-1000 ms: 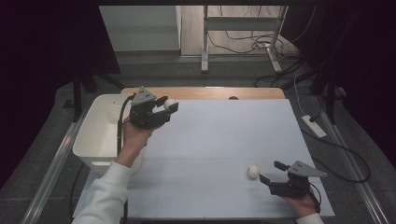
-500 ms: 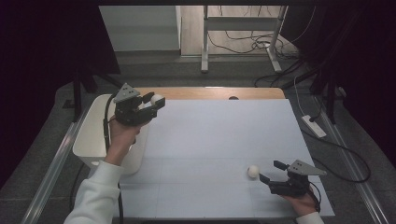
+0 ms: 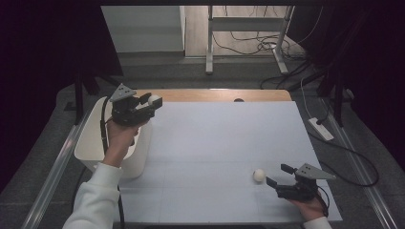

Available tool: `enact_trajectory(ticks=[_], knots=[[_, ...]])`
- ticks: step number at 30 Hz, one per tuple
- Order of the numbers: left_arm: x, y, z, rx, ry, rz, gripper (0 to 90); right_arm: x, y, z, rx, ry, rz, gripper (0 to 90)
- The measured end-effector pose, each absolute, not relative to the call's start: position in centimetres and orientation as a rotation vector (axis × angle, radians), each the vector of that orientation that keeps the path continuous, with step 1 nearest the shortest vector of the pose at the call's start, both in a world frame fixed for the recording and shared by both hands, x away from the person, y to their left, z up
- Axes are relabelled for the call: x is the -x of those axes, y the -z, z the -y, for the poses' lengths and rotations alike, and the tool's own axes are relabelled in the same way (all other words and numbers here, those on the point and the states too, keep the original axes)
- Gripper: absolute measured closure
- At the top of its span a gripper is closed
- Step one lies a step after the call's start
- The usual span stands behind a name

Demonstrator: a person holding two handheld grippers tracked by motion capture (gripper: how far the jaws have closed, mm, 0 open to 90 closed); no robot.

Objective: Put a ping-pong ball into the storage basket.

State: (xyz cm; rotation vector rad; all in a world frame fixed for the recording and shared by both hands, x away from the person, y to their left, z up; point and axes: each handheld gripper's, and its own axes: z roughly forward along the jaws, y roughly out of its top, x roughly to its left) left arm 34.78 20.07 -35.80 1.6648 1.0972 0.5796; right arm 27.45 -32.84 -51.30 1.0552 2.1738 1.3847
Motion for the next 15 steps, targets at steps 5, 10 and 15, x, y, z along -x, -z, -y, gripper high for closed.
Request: enact_trajectory(ticks=[5,10,15], knots=[[-34.9,35.9,-20.7,-1.651,-0.578,-1.122,50.7,-27.6,51.3,32.8,-1.049,-1.380,-2.180,15.4],[-35.2,36.0,-21.3,-1.660,-0.586,-1.150,50.7,-27.6,51.3,32.7,-1.051,-1.375,-2.178,15.5],[-34.8,36.1,-22.1,-1.651,-0.585,-1.164,50.7,-27.7,51.4,32.7,-1.055,-1.375,-2.179,15.5]])
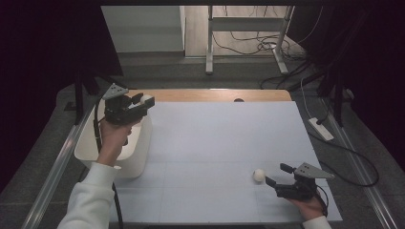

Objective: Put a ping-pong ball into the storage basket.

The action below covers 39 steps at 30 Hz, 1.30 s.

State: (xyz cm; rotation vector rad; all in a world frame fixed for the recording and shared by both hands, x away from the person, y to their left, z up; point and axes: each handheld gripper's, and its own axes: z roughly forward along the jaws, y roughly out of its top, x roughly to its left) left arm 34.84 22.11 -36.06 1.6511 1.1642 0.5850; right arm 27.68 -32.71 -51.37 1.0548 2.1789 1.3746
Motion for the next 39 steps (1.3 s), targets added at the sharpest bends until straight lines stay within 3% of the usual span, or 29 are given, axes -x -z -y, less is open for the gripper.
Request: enact_trajectory(ticks=[39], knots=[[-36.3,35.3,-26.3,-1.606,-0.676,-1.318,50.7,-27.6,51.3,32.5,-1.049,-1.361,-2.179,15.5]])
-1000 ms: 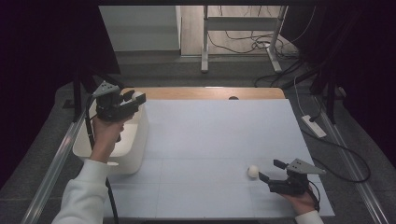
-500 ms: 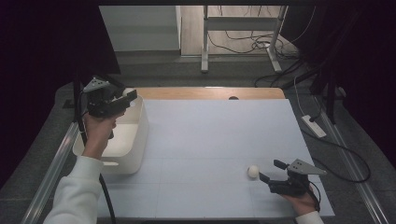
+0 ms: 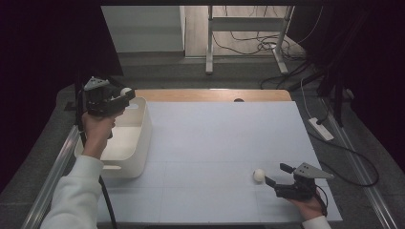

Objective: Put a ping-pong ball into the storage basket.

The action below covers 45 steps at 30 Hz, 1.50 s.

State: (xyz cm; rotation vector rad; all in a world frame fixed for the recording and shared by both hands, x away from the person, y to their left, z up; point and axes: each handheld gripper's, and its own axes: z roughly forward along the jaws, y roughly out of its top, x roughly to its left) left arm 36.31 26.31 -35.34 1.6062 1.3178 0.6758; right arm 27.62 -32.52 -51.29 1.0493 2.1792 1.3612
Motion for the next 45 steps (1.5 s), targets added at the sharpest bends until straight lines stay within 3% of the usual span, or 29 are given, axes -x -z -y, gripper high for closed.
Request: enact_trajectory(ticks=[19,45], knots=[[-37.4,36.2,-28.0,-1.634,-0.736,-1.396,50.7,-27.6,51.3,32.5,-1.052,-1.351,-2.180,15.5],[-39.2,38.0,-29.0,-1.705,-0.689,-1.495,50.5,-27.6,51.4,32.5,-1.052,-1.346,-2.180,15.6]])
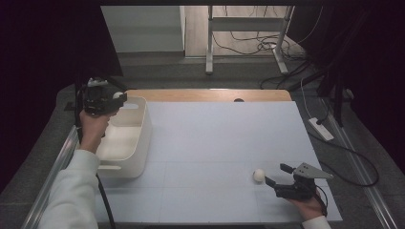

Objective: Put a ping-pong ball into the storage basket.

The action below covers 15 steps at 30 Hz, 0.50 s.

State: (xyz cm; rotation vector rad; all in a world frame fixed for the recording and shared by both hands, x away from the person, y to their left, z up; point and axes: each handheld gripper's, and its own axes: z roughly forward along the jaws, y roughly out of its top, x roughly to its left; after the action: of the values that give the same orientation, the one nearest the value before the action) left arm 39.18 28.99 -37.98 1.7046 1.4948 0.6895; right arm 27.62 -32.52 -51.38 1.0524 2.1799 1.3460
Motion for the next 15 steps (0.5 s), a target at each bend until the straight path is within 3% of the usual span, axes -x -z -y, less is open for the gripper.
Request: enact_trajectory(ticks=[15], knots=[[-40.4,39.1,-28.4,-1.788,-0.641,-1.538,50.4,-27.6,51.4,32.5,-1.053,-1.344,-2.180,15.6]])
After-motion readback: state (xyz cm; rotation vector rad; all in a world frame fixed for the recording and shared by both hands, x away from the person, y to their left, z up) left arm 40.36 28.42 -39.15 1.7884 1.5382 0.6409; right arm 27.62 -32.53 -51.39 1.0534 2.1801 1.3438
